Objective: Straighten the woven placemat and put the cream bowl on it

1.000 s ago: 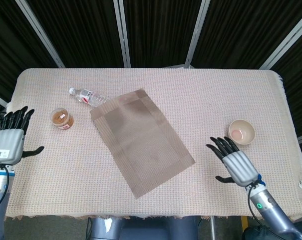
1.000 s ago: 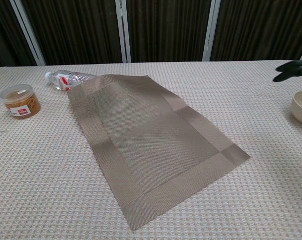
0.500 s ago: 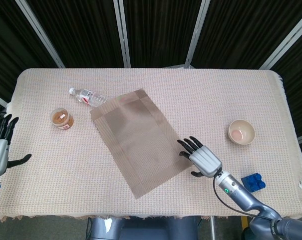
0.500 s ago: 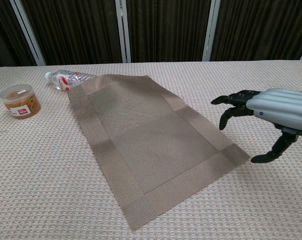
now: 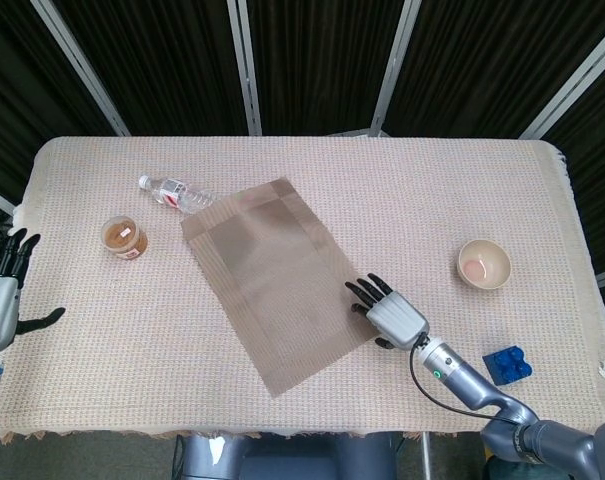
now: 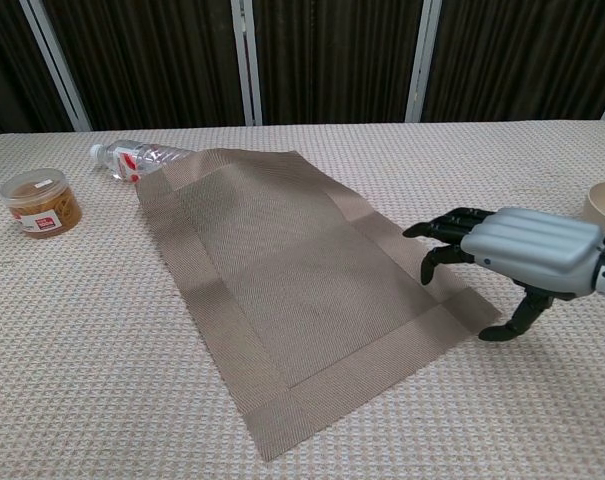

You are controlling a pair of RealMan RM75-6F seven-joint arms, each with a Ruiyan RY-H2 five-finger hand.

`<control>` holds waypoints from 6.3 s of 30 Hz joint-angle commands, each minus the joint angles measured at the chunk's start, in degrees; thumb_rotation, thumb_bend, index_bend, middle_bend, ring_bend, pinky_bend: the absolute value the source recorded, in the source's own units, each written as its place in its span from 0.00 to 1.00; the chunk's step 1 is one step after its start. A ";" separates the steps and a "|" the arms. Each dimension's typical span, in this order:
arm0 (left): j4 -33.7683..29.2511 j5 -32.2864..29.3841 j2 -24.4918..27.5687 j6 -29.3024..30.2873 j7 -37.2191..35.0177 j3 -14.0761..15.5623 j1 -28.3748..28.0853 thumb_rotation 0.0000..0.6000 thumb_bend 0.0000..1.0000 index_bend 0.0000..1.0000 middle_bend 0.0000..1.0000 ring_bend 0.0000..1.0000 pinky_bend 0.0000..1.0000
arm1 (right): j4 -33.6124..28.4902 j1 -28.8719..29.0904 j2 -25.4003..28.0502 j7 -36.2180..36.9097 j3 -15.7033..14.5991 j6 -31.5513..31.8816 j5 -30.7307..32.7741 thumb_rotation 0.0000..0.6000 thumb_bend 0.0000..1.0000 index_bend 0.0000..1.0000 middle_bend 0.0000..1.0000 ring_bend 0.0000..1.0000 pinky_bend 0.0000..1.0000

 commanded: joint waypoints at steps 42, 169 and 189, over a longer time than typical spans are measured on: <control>-1.14 0.07 0.37 -1.73 -0.53 -0.08 0.17 1.00 0.00 0.00 0.00 0.00 0.00 | 10.15 0.68 -1.76 3.51 -3.94 4.40 1.13 1.00 0.10 0.30 0.00 0.00 0.00; 5.05 13.34 -12.93 -22.12 1.36 1.23 -15.46 1.00 0.16 0.18 0.00 0.00 0.00 | -37.29 -22.92 30.74 2.87 1.23 30.56 22.37 1.00 0.00 0.00 0.00 0.00 0.00; 26.20 5.34 -34.28 -30.81 8.79 -1.54 -25.54 1.00 0.28 0.34 0.00 0.00 0.00 | -32.06 -24.46 28.74 5.39 3.27 28.02 23.36 1.00 0.00 0.00 0.00 0.00 0.00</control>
